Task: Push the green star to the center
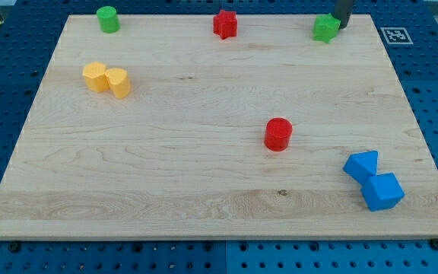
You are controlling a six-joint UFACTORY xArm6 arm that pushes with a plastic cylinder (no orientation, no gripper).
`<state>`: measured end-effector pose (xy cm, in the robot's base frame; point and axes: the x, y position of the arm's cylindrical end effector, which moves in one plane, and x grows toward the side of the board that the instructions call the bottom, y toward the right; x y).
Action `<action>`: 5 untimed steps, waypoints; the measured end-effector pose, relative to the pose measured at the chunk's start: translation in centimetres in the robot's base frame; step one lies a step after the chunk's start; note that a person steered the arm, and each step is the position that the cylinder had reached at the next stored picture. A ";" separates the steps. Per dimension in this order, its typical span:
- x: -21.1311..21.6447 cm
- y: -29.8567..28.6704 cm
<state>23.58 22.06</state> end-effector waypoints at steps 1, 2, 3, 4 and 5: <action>0.6 -1.2; -1.6 -1.9; -1.7 -4.1; 0.9 -5.4; 3.6 -5.5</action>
<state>27.20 16.56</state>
